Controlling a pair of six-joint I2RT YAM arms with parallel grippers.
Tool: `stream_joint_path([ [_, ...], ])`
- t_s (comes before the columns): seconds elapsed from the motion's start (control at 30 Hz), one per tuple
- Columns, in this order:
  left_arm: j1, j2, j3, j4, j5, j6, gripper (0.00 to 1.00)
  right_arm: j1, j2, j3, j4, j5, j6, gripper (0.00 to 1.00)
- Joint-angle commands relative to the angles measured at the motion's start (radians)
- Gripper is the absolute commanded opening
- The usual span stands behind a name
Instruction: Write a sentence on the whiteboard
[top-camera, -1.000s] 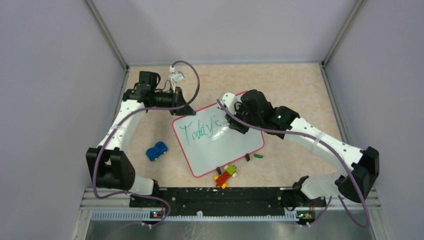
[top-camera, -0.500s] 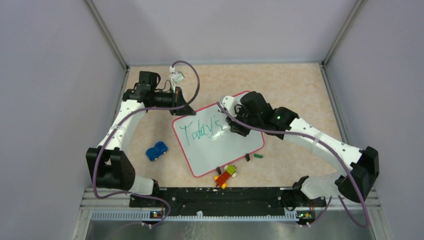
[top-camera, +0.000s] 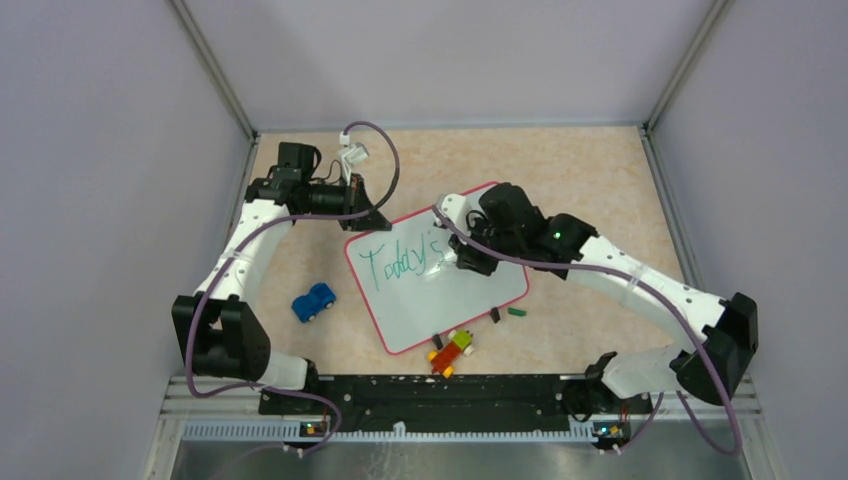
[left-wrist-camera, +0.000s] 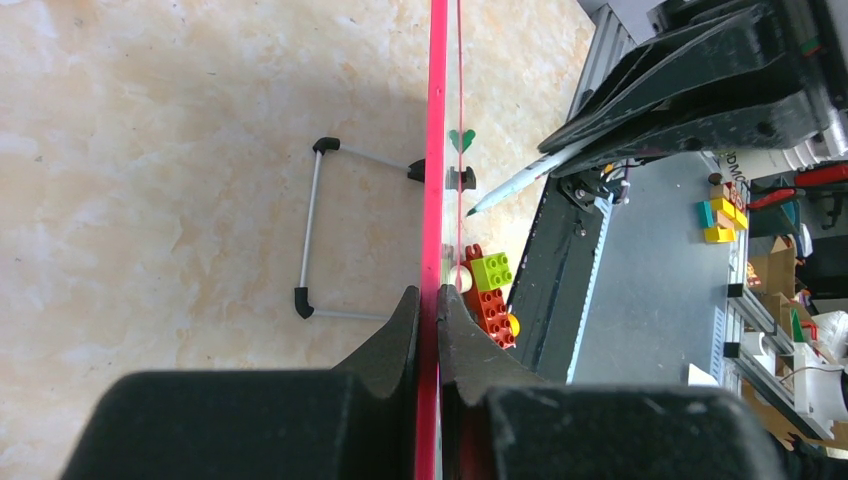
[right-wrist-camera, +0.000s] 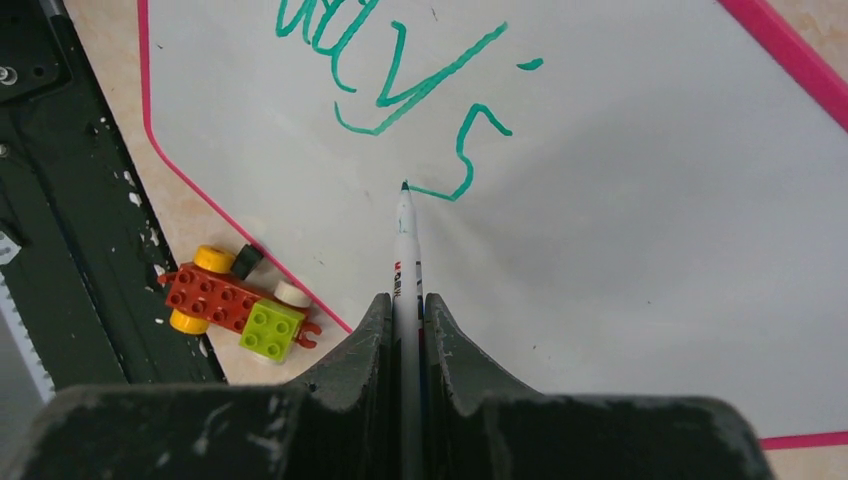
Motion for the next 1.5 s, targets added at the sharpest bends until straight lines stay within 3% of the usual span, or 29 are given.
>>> stream_joint_path([
  [0.0, -0.012, -0.01, -0.017, -0.038, -0.01, 0.003, 0.0, -0.036, -0.097, 0.055, -0.007, -0.03, -0.013, 0.0],
  [0.23, -0.012, -0.011, -0.012, -0.038, -0.005, 0.003, 0.0, -0.108, -0.114, 0.062, 0.0, 0.031, -0.012, 0.0],
  [0.77, -0.013, -0.01, -0.01, -0.039, -0.004, 0.003, 0.0, -0.145, -0.072, 0.103, 0.025, 0.137, 0.006, 0.0],
  [1.47, -0.012, -0.016, -0.021, -0.04, -0.006, 0.013, 0.0, -0.145, 0.012, 0.164, 0.018, 0.073, 0.006, 0.0],
])
